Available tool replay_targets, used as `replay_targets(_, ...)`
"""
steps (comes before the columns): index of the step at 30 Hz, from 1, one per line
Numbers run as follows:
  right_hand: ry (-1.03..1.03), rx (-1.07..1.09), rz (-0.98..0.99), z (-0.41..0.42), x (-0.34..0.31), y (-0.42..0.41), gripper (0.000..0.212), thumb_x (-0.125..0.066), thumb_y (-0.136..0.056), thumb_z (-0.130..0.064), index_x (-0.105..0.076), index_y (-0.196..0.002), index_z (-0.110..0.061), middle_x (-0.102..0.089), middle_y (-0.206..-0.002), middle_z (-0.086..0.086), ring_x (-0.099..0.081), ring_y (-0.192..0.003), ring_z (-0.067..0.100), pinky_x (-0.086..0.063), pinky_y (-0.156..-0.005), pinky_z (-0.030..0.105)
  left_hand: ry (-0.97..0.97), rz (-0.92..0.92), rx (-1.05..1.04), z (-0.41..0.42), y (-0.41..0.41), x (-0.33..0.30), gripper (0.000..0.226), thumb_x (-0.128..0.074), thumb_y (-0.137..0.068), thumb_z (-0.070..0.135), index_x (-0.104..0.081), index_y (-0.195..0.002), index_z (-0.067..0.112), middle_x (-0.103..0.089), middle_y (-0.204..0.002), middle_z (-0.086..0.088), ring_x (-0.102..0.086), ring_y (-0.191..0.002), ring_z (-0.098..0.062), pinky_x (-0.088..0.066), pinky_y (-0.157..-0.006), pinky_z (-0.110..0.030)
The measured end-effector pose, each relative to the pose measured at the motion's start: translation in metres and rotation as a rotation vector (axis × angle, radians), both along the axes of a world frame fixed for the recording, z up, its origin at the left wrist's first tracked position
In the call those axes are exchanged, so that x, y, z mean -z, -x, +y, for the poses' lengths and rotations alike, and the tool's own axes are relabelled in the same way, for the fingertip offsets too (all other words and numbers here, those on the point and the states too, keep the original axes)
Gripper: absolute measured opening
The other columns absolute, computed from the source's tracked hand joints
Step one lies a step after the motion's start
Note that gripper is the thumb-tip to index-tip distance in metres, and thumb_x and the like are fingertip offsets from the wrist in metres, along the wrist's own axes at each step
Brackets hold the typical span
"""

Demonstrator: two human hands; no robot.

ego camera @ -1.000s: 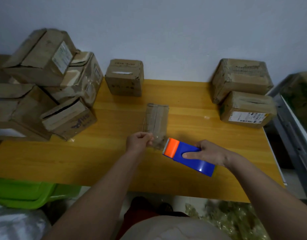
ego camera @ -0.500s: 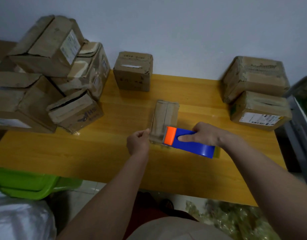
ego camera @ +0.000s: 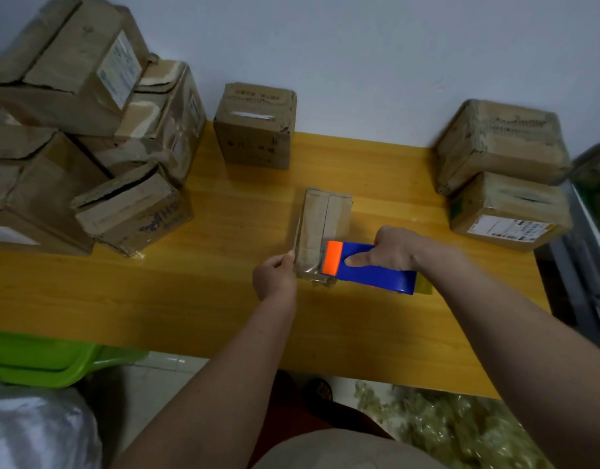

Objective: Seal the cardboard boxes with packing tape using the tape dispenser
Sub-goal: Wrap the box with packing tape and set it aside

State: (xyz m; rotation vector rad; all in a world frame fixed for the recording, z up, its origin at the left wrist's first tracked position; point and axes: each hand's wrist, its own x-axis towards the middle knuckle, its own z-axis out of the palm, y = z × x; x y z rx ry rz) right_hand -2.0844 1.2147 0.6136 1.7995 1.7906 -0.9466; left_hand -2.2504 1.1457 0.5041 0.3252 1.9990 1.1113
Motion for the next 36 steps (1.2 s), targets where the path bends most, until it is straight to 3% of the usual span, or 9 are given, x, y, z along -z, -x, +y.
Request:
replay_targets(4,0.006,0.001,-0.007,-0.001,-0.001,0.003,0.052,-0.064,-0.073,-0.067,-0.051,-0.082,-0.018,-0.061,-0.084,0.005,-0.058,-0.074,0.020,-0.043,-0.064,0.030,0.042,0.155,0.078,-0.002,-0.003,0.001,0.022,-0.064,-0.091,0.033,-0.075,-0.093,0.014,-0.070,-0.084,0.003,-0.055,-0.064,-0.004,-0.042,-0.055,-0.022)
replay_targets(8,0.003,-0.017,-0.030,-0.002,-0.004,0.004,0.052,-0.064,-0.073,-0.067,-0.052,-0.082,-0.017,-0.060,-0.081,0.004,-0.057,-0.071,0.020,-0.040,-0.060,0.030,0.334,0.165,-0.003,-0.001,0.005,-0.003,0.065,-0.073,-0.083,0.035,-0.048,-0.133,0.003,-0.049,-0.135,-0.018,-0.049,-0.122,-0.033,-0.042,-0.097,-0.039)
replay_targets(12,0.013,-0.020,-0.014,-0.003,-0.004,0.004,0.051,-0.063,-0.075,-0.066,-0.051,-0.083,-0.018,-0.061,-0.084,0.005,-0.057,-0.073,0.019,-0.042,-0.063,0.030,-0.049,0.428,0.191,-0.012,-0.002,-0.008,0.021,-0.064,-0.090,0.017,-0.071,-0.109,0.010,-0.069,-0.110,-0.007,-0.060,-0.103,-0.025,-0.044,-0.082,-0.030)
replay_targets(15,0.009,-0.022,-0.010,-0.003,-0.003,0.004,0.052,-0.063,-0.074,-0.067,-0.052,-0.084,-0.017,-0.061,-0.085,0.005,-0.057,-0.074,0.020,-0.043,-0.066,0.030,-0.173,0.480,0.301,-0.015,-0.012,-0.011,0.020,-0.059,-0.094,0.023,-0.076,-0.095,0.013,-0.073,-0.089,-0.002,-0.063,-0.085,-0.020,-0.041,-0.068,-0.028)
replay_targets(19,-0.002,-0.030,-0.024,-0.004,-0.001,0.005,0.055,-0.063,-0.073,-0.069,-0.052,-0.086,-0.016,-0.062,-0.087,0.006,-0.058,-0.077,0.021,-0.043,-0.067,0.031,-0.145,0.456,0.282,-0.010,-0.013,-0.009,0.021,-0.062,-0.092,0.027,-0.075,-0.093,0.011,-0.073,-0.088,-0.004,-0.054,-0.072,-0.010,-0.043,-0.062,-0.024)
replay_targets(23,0.010,-0.003,0.041,-0.004,-0.001,0.006,0.058,-0.062,-0.073,-0.069,-0.055,-0.088,-0.014,-0.065,-0.090,0.008,-0.061,-0.081,0.022,-0.044,-0.068,0.031,-0.108,0.446,0.274,-0.004,-0.013,-0.009,0.030,-0.058,-0.094,0.021,-0.066,-0.067,0.013,-0.056,-0.057,0.000,-0.046,-0.059,-0.018,-0.028,-0.050,-0.020)
replay_targets(28,0.033,0.001,0.074,-0.012,-0.004,-0.007,0.065,-0.058,-0.073,-0.072,-0.061,-0.090,-0.010,-0.065,-0.088,0.009,-0.059,-0.076,0.022,-0.040,-0.061,0.029,-0.066,0.433,0.280,0.004,0.001,-0.009,0.026,-0.058,-0.093,0.018,-0.072,-0.077,0.004,-0.067,-0.077,-0.021,-0.060,-0.074,-0.036,-0.041,-0.064,-0.037)
replay_targets(33,0.100,0.033,0.035,-0.013,-0.010,-0.040,0.061,-0.062,-0.071,-0.070,-0.057,-0.084,-0.010,-0.063,-0.082,0.011,-0.057,-0.072,0.024,-0.039,-0.064,0.030,-0.045,0.467,0.329,0.005,-0.010,-0.013,0.035,-0.058,-0.091,0.015,-0.048,-0.058,0.012,-0.030,-0.048,0.000,-0.034,-0.058,-0.025,-0.016,-0.053,-0.033)
replay_targets(36,0.085,0.046,0.044,-0.017,-0.001,-0.042,0.060,-0.061,-0.071,-0.071,-0.051,-0.077,-0.012,-0.057,-0.073,0.008,-0.051,-0.065,0.022,-0.035,-0.061,0.030,-0.051,0.441,0.317,0.005,-0.010,-0.008,0.034,-0.058,-0.091,0.015,-0.051,-0.058,0.010,-0.036,-0.051,-0.005,-0.037,-0.058,-0.027,-0.023,-0.051,-0.032)
